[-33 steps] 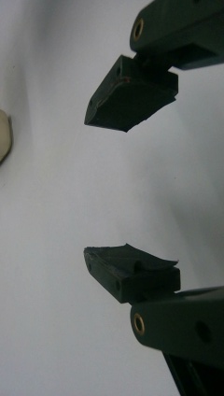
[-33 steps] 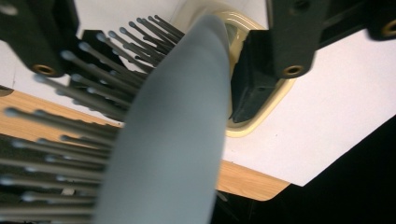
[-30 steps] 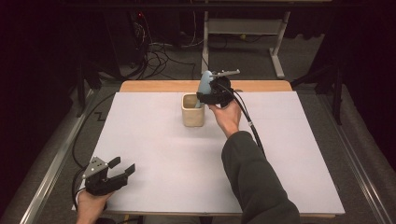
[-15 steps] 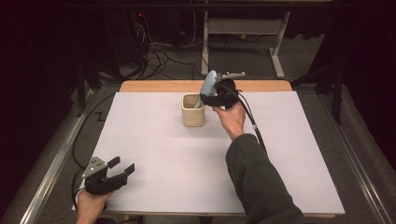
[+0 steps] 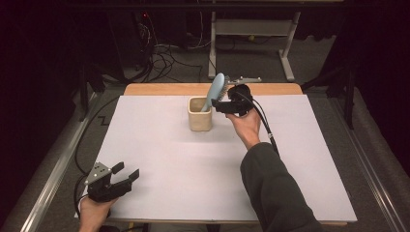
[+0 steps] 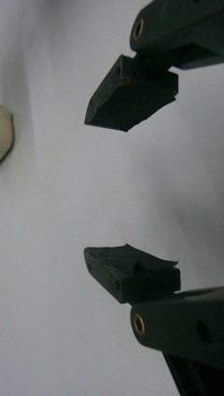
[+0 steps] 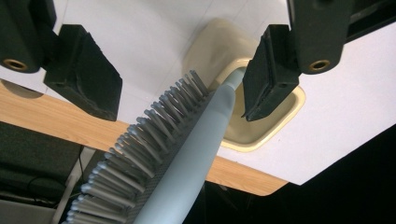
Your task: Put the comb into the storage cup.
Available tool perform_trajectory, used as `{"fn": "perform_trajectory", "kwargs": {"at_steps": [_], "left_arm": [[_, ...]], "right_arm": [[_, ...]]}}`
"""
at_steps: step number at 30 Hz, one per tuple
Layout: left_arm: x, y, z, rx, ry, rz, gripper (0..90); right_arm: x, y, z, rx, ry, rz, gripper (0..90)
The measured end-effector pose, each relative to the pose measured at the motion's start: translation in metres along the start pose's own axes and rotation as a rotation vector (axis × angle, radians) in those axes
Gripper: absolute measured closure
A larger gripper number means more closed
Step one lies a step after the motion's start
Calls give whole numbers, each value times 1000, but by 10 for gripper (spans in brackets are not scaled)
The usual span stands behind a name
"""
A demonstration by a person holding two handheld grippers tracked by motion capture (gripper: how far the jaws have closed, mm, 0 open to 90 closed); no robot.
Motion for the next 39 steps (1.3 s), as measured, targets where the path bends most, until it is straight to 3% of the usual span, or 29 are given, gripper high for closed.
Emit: {"fn": "perform_trajectory", "kwargs": {"at_steps": [39], "left_arm": [[-2, 0, -1, -14, 4, 12, 314]], "right_arm": [[-35, -14, 13, -37, 12, 29, 315]]}}
Point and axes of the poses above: each handheld gripper's, and its own axes: x roughly forward along the jaws, y roughly out of its top, z roughly to its right, the point moved 4 cm from there along x, roughly forward along the jaws, and after that the axes turned 1 degree about x, right-handed, at the moved point
